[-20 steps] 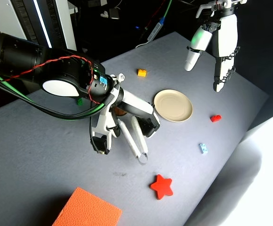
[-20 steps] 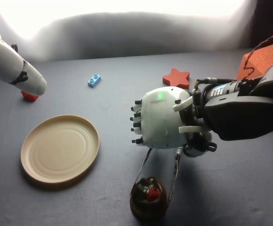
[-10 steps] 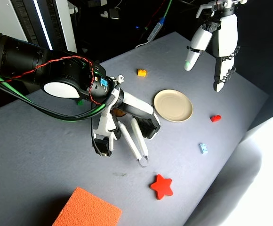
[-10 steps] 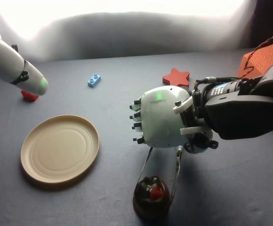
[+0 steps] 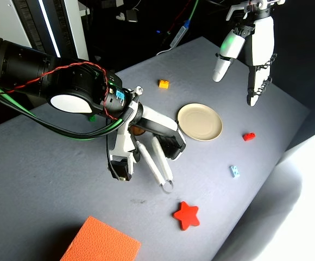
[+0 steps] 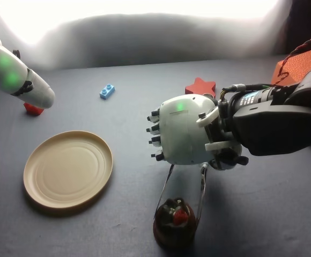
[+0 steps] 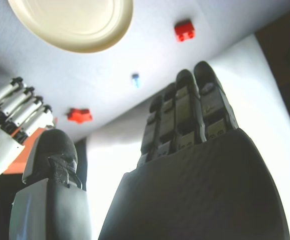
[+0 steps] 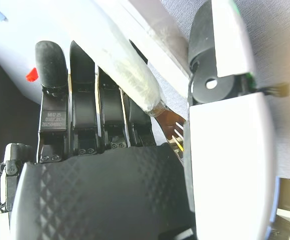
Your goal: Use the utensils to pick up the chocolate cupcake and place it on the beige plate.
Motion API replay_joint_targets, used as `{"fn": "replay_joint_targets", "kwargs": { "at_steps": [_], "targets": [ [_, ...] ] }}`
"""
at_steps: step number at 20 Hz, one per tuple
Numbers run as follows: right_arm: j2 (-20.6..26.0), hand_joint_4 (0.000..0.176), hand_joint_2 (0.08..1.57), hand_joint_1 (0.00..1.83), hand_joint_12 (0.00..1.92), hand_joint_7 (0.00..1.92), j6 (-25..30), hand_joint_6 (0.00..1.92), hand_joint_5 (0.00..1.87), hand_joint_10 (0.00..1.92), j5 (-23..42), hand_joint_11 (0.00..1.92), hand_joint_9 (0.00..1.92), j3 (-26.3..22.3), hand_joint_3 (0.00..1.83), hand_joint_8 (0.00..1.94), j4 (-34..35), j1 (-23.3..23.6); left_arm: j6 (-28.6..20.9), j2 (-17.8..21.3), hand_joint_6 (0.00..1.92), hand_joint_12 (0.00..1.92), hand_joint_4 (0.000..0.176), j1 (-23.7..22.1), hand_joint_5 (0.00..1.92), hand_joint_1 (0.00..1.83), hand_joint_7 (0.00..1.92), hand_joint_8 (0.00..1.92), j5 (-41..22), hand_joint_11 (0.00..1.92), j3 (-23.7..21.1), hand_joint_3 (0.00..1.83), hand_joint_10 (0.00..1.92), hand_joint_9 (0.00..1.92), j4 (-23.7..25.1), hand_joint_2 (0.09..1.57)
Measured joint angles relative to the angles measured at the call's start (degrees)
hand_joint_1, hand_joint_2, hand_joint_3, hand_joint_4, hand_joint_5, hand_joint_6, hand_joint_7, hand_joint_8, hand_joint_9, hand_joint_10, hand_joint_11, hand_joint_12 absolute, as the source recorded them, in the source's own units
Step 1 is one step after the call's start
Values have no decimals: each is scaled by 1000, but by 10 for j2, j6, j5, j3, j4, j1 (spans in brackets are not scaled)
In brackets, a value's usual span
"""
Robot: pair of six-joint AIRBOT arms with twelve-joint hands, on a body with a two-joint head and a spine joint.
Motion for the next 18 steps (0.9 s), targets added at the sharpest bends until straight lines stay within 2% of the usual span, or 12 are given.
{"fn": "replay_joint_targets", "kwargs": {
  "at_steps": [1,3,4,6,8,10,13,14,18],
  "targets": [
    [0,0,1034,1047,1705,494,0,977,536,1507,-1,403,403,0,1,1269,0,2,0,0,1,308,0,0,77,376,89,2,0,0,0,0,4,139,0,1132],
    [0,0,1043,1048,1681,513,0,911,552,1468,-2,386,403,0,1,1219,-1,4,0,0,6,286,0,0,83,387,81,6,1,0,0,0,4,139,0,1124],
    [0,0,1062,998,1691,481,0,955,519,1495,-2,381,396,1,1,1266,-2,4,0,0,2,220,0,0,74,369,76,2,1,0,0,1,1,126,0,1132],
    [1,0,1057,1008,1688,479,0,961,518,1491,-2,378,393,1,0,1268,-2,4,0,0,0,210,0,0,67,368,77,2,2,0,0,1,2,125,0,1132],
    [1,0,1048,1007,1686,513,-1,906,539,1466,-2,392,416,1,0,1222,-2,4,0,0,2,235,0,0,74,374,90,4,2,0,0,0,4,138,0,1132],
    [1,0,1060,984,1726,474,-3,939,503,1514,-2,388,397,1,2,1280,-2,4,0,0,2,251,0,0,77,388,92,2,2,0,0,0,1,133,0,1128],
    [1,0,1045,1009,1717,466,-4,933,508,1488,-2,358,376,1,0,1255,-2,6,0,0,2,321,0,1,89,382,109,3,2,0,0,0,5,155,0,1130],
    [2,0,1044,1027,1699,463,-5,939,510,1494,-1,379,392,1,0,1279,-2,6,0,0,4,236,0,1,64,361,81,2,3,0,0,2,4,130,0,1139],
    [2,0,1050,1006,1698,482,-5,965,526,1477,-2,380,411,1,2,1272,-2,6,0,0,2,256,0,1,71,360,87,2,2,0,0,1,1,129,0,1142]
  ]
}}
